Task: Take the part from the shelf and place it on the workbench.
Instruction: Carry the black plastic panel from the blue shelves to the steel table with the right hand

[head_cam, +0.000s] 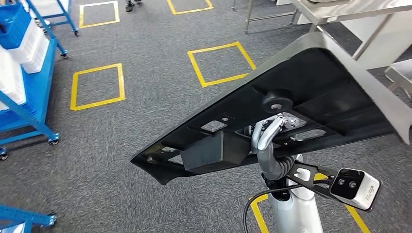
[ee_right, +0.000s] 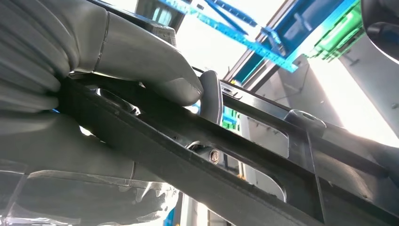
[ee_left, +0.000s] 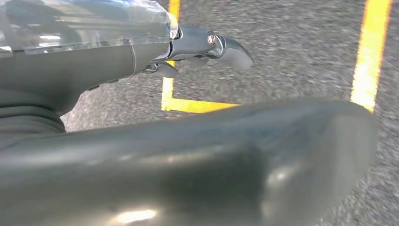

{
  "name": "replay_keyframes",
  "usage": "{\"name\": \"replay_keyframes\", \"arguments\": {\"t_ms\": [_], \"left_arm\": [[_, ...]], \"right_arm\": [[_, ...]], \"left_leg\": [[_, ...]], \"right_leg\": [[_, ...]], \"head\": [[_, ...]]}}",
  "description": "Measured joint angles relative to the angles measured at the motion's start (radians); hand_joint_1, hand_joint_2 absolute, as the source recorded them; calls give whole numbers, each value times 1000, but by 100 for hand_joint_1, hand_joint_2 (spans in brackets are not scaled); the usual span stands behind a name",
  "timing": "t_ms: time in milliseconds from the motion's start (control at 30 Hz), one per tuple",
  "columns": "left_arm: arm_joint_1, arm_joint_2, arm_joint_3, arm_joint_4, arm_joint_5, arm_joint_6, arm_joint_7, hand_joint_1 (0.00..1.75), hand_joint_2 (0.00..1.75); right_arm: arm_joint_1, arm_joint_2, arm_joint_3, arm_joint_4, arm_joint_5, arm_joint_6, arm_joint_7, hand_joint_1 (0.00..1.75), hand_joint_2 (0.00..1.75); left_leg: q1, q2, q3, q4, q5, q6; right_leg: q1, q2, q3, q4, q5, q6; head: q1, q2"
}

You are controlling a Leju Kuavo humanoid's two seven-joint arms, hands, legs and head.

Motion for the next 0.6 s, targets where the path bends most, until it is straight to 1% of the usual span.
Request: {"name": "replay_keyframes", "arguments": {"t_ms": [33, 67, 100, 133, 167, 200, 233, 267, 300, 333, 367, 400, 433, 467, 500, 533, 567, 600], "left_arm": [[-1, 1, 2, 0, 2, -1, -1, 0, 0], [-1, 2, 4, 0, 4, -2, -2, 0, 0], [-1, 3, 6, 0, 7, -4, -4, 0, 0], [-2, 4, 8, 0, 9, -6, -5, 0, 0], [-3, 5, 9, 0, 12, -9, -5, 0, 0], [-5, 5, 9, 0, 13, -11, -5, 0, 0], [-6, 6, 10, 0, 14, -13, -5, 0, 0], [-6, 6, 10, 0, 13, -13, -4, 0, 0], [-5, 6, 11, 0, 12, -12, -3, 0, 0], [-4, 6, 11, 0, 12, -11, -1, 0, 0], [-3, 7, 11, 0, 12, -11, 0, 0, 0], [-3, 7, 11, 0, 11, -10, 1, 0, 0], [-4, 7, 12, 0, 11, -10, 1, 0, 0], [-5, 6, 12, 0, 10, -10, 1, 0, 0], [-6, 6, 12, 0, 9, -10, 2, 0, 0], [-6, 5, 12, 0, 9, -10, 2, 0, 0], [-6, 4, 12, 0, 9, -10, 2, 0, 0], [-6, 4, 12, 0, 10, -11, 2, 0, 0]], "right_arm": [[-1, 1, 2, -1, 3, -3, 0, 171, 175], [-2, 2, 4, -3, 7, -7, 0, 171, 175], [-2, 3, 6, -5, 10, -11, 1, 171, 175], [-2, 3, 8, -7, 15, -17, 1, 171, 175], [-2, 4, 11, -10, 19, -23, 1, 171, 175], [-2, 4, 13, -12, 23, -28, 1, 171, 175], [-4, 4, 16, -14, 26, -34, 1, 171, 175], [-5, 4, 19, -15, 28, -39, 1, 171, 175], [-6, 4, 23, -15, 29, -43, 1, 171, 175], [-6, 4, 26, -15, 30, -46, 1, 171, 175], [-6, 4, 29, -14, 30, -49, 1, 171, 175], [-6, 4, 30, -14, 31, -51, 1, 171, 175], [-6, 4, 31, -13, 31, -52, 1, 171, 175], [-6, 4, 32, -13, 31, -54, 1, 171, 175], [-7, 4, 33, -13, 31, -56, 1, 171, 175], [-8, 4, 34, -13, 31, -60, 1, 171, 175], [-9, 4, 35, -12, 29, -64, 1, 171, 175], [-10, 4, 36, -12, 28, -67, 1, 171, 175]], "left_leg": [[2, -22, 26, -57, 21, 2], [3, -40, 39, -90, 28, 4], [2, -48, 42, -100, 25, 7], [2, -39, 43, -102, 27, 12], [2, -29, 44, -106, 29, 19], [3, -18, 45, -110, 33, 26], [5, -6, 47, -114, 35, 32], [4, 6, 48, -117, 37, 37], [1, 17, 48, -118, 36, 40], [-1, 31, 47, -118, 36, 42], [-2, 43, 47, -118, 35, 43], [-3, 56, 47, -117, 34, 43], [-4, 67, 48, -117, 32, 42], [-4, 76, 51, -117, 30, 41], [-5, 84, 54, -117, 28, 38], [-7, 92, 56, -117, 26, 35], [-9, 99, 58, -116, 23, 31], [-11, 107, 59, -116, 21, 26]], "right_leg": [[0, 11, -2, 4, -1, 4], [0, 20, -7, 7, -1, 10], [-2, 30, -12, 8, 1, 16], [-3, 41, -15, 7, 4, 22], [-5, 44, -18, 8, 4, 28], [-4, 33, -24, 19, -4, 33], [-3, 11, -37, 46, -22, 37], [-3, -18, -60, 95, -50, 40], [-3, -43, -92, 160, -83, 44], [-5, -56, -126, 229, -110, 47], [-7, -63, -151, 278, -124, 49], [-9, -66, -158, 293, -120, 50], [-9, -70, -143, 264, -97, 50], [-9, -79, -110, 201, -63, 48], [-6, -100, -69, 124, -35, 44], [-1, -118, -35, 60, -15, 38], [4, -132, -15, 20, -6, 31], [9, -138, -8, 2, -6, 26]], "head": [[0, 0], [0, 0], [0, 0], [0, 0], [0, 0], [0, 0], [0, 0], [0, 0], [0, 0], [0, 0], [0, 0], [0, 0], [0, 0], [0, 0], [0, 0], [0, 0], [0, 0], [0, 0]]}}
